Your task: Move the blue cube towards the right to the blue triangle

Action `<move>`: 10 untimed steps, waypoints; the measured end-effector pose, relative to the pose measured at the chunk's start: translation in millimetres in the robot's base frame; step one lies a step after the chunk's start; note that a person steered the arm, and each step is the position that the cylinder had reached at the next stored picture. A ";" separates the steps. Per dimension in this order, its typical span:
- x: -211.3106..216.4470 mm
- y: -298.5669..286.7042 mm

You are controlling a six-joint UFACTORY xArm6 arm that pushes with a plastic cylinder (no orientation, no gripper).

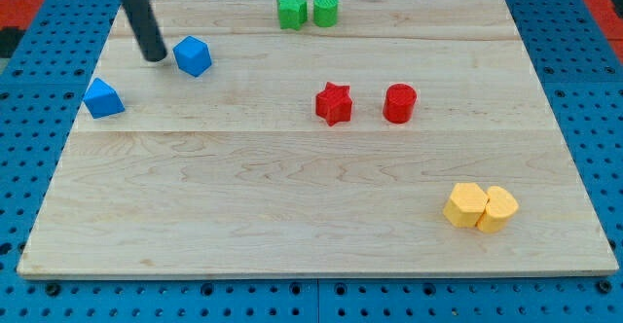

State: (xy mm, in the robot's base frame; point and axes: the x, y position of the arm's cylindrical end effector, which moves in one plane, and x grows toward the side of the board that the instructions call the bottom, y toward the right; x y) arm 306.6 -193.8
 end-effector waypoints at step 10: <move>121.5 139.1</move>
State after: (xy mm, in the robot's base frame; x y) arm 428.1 -54.7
